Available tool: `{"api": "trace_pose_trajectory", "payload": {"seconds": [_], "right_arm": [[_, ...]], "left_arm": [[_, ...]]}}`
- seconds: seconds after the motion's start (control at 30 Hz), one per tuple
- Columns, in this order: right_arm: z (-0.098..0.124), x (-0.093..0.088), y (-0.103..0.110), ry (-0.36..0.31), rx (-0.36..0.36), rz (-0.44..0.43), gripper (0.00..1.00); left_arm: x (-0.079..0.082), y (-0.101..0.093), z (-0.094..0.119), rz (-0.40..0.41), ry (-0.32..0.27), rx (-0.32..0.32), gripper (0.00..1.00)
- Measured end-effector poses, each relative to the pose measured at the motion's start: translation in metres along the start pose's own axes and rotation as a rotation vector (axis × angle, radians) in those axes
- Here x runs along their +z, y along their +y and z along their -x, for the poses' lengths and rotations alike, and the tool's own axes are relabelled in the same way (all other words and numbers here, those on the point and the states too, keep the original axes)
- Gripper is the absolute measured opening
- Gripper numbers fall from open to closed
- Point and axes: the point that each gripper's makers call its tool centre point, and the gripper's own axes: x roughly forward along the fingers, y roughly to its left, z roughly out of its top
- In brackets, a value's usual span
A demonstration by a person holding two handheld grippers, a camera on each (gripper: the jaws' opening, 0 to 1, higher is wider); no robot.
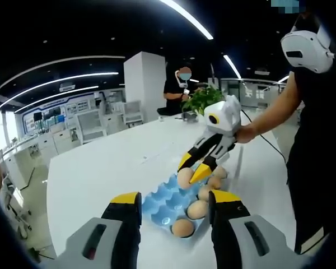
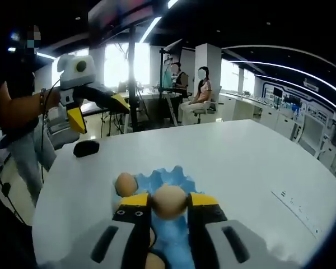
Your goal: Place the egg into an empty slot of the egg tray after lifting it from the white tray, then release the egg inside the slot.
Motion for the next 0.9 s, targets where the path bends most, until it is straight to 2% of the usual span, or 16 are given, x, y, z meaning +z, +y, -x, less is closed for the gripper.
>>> {"api": "trace_pose_trajectory", "payload": {"seconds": [0.33,0.9], "right_arm": [[-0.025,0.012,0.013,-0.014,0.037,0.013,0.25],[-0.062,0.012,0.026,-0.005,0.071,0.004,0.25]], "left_arm": [[-0.003,0.004,0.001,0.008,-0.004,0.0,0.48],[-0.012,0.007,0.003,0.023,-0.003,0.006,0.48]]}}
